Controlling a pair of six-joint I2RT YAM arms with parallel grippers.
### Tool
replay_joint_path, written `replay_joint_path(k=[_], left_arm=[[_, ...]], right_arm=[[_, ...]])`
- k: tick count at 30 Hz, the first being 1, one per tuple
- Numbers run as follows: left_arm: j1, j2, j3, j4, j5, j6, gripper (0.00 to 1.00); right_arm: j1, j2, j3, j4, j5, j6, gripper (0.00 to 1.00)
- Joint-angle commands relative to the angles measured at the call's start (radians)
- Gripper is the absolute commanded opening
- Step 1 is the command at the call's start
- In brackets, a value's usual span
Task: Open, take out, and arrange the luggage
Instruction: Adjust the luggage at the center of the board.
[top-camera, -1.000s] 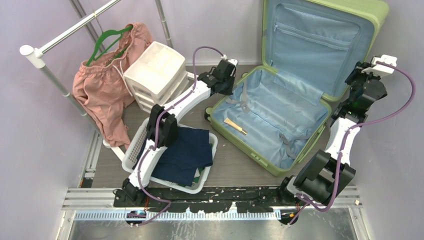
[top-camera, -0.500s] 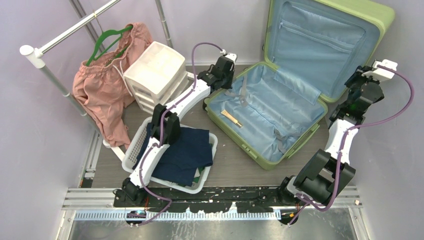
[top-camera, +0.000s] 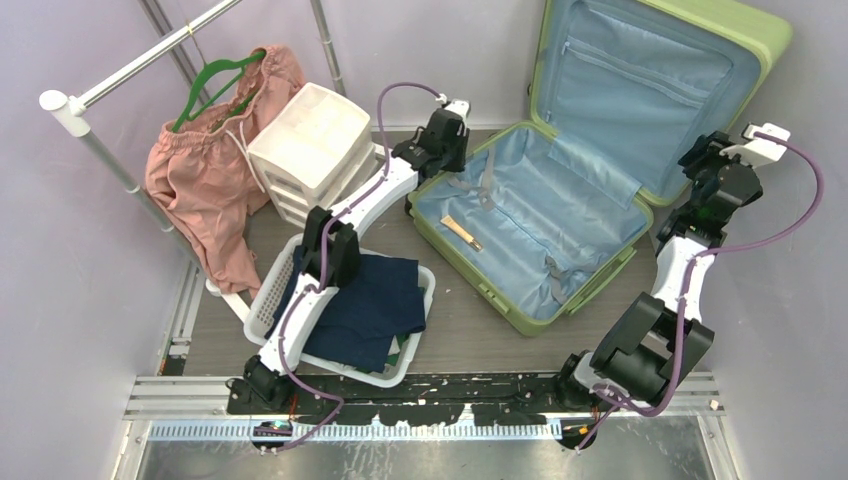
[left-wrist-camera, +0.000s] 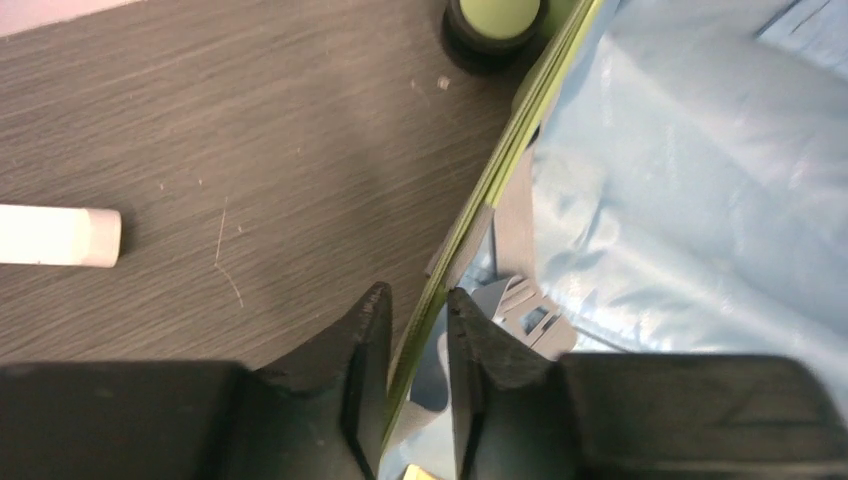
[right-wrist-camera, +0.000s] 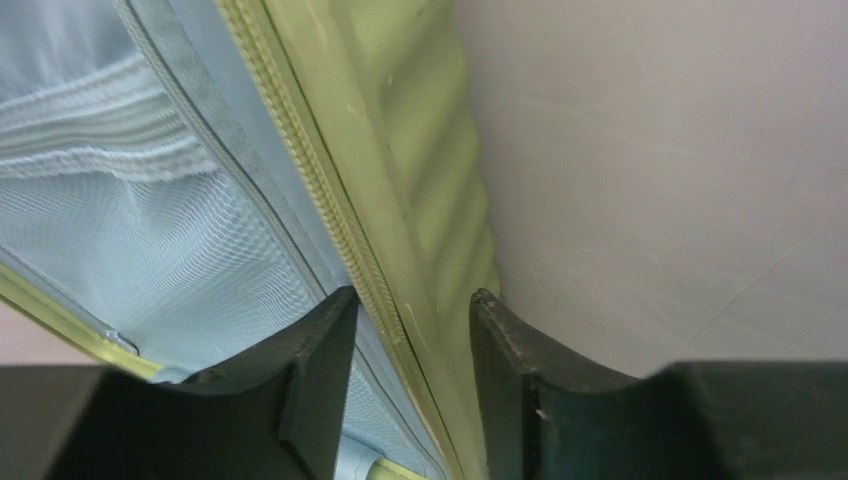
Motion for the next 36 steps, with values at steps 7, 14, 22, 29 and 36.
replay_joint_path(k=[7, 14, 22, 29, 36], left_arm=[[0.041, -0.158, -0.029, 0.230, -0.012, -0.056, 0.49], [0.047, -0.319, -0.157, 0.174, 0.092, -0.016, 0.55], [0.062, -0.568, -0.438, 0.139, 0.249, 0.039, 0.56], [0.067, -0.822, -0.756, 0.145, 0.325, 0.011, 0.57], [0.068, -1.013, -1.017, 0.213, 0.356, -0.165, 0.55]], right_arm=[[0.003, -0.063, 0.050, -0.006, -0.050, 0.028, 0.72], [-0.006, -0.126, 0.092, -0.207, -0.165, 0.023, 0.87], [-0.055, -0.149, 0.190, -0.637, -0.441, -0.042, 0.96], [-0.076, -0.154, 0.331, -1.179, -0.606, -0.404, 1.00], [-0.073, -0.130, 0.432, -1.718, -0.846, -0.912, 1.00]])
